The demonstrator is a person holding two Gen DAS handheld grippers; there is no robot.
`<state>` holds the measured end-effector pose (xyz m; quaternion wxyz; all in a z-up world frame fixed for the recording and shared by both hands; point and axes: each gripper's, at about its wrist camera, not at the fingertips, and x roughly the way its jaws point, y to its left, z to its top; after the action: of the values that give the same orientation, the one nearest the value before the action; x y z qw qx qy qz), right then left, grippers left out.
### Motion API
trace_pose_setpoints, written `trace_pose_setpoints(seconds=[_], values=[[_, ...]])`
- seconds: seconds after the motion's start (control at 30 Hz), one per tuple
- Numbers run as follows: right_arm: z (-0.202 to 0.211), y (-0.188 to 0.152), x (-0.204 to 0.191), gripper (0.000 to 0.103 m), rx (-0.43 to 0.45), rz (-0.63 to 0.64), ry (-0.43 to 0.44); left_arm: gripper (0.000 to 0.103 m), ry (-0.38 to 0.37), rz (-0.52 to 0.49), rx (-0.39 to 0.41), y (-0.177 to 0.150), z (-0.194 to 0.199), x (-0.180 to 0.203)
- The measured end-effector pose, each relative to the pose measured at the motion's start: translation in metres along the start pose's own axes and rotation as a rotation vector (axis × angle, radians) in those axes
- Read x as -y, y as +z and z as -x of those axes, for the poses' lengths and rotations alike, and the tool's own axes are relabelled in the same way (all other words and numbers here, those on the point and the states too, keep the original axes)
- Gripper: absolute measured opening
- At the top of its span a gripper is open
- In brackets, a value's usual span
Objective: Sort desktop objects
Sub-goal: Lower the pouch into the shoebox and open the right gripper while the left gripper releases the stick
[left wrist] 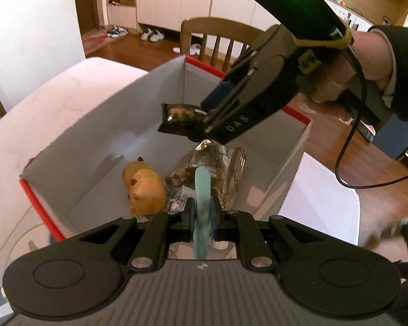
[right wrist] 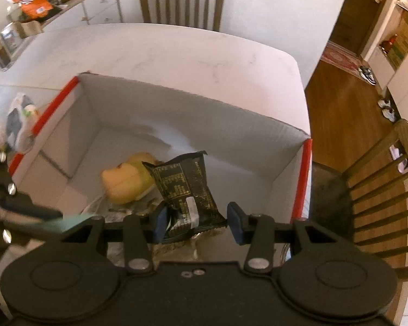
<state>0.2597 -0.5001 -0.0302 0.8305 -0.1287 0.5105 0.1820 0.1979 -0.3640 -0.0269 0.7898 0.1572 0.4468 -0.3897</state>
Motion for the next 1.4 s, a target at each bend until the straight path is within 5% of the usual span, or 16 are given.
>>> trace_pose_setpoints(seconds=[1.1, 1.4], values=[[-0.060, 0.011, 0.002, 0.042, -0.099, 0.001, -0.020, 0.010, 0.020, 0.057, -0.203, -0.008, -0.049, -0.019], [-0.043, 0.009, 0.006, 0.064, -0.074, -0.001, 0.021, 0.012, 0.048, 0.098, -0.192, -0.008, -0.039, -0.022]])
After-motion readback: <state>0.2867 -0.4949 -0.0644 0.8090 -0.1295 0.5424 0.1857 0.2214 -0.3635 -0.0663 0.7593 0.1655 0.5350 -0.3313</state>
